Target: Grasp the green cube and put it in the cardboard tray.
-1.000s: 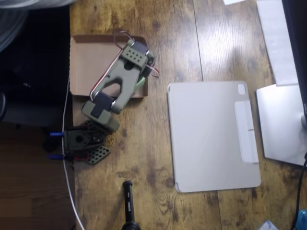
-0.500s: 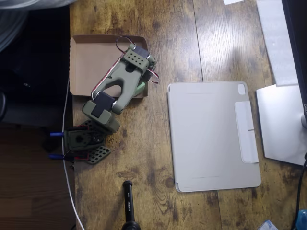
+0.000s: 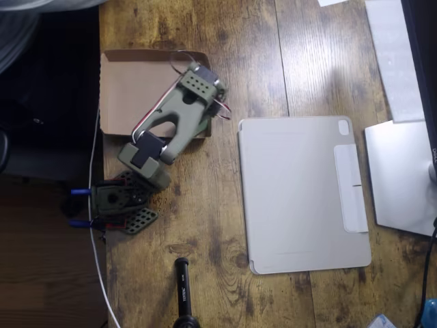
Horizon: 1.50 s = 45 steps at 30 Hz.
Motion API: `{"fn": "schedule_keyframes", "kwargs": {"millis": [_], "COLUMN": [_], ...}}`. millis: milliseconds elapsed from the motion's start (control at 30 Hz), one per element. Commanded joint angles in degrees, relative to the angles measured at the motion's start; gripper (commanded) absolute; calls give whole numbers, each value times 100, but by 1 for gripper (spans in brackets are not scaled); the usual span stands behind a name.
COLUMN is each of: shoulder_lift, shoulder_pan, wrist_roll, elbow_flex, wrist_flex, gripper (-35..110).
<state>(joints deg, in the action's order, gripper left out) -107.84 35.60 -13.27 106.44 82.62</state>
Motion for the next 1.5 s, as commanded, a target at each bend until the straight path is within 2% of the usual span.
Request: {"fn": "schedule_keyframes", "kwargs": {"millis": [0, 500, 667, 900, 1100, 1467], "shoulder_lift": [-316, -554, -519, -343, -97, -53], "shoulder_pan": [-448, -2733, -3463, -3428, -3208, -3349], "wrist_roll": [237, 1380, 1213, 237, 352, 773], "elbow_flex": [-343, 114, 26, -334, -264, -70], "wrist_flex": [70, -26, 158, 1441, 1925, 1898], "gripper": [28, 17, 14, 8, 5, 4]}}
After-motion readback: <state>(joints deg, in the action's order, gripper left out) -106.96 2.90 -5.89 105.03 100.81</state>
